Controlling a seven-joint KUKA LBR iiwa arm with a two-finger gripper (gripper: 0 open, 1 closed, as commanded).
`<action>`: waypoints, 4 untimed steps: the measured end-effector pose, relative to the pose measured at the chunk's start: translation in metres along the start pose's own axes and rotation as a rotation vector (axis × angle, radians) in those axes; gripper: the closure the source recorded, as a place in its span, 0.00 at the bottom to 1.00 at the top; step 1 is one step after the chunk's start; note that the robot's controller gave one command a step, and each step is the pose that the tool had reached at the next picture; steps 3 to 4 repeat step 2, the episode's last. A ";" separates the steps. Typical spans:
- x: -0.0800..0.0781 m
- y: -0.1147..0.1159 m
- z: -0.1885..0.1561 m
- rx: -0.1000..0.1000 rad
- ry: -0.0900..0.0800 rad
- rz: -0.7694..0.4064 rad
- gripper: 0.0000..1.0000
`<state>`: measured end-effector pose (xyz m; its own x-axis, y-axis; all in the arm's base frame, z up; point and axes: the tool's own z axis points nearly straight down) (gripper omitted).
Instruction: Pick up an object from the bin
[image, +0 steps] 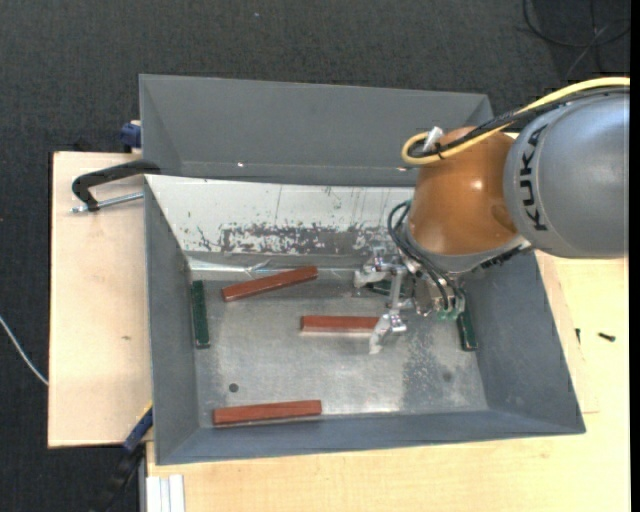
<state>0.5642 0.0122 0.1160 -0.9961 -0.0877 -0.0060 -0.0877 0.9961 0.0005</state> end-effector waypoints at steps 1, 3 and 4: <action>0.000 0.000 0.026 0.000 0.004 -0.193 0.00; 0.008 -0.005 0.038 0.001 0.008 0.025 1.00; 0.008 -0.005 0.038 0.001 0.008 0.025 1.00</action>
Offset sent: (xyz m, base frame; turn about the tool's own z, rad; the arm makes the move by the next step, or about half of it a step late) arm -0.0107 -0.0055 -0.0460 0.0249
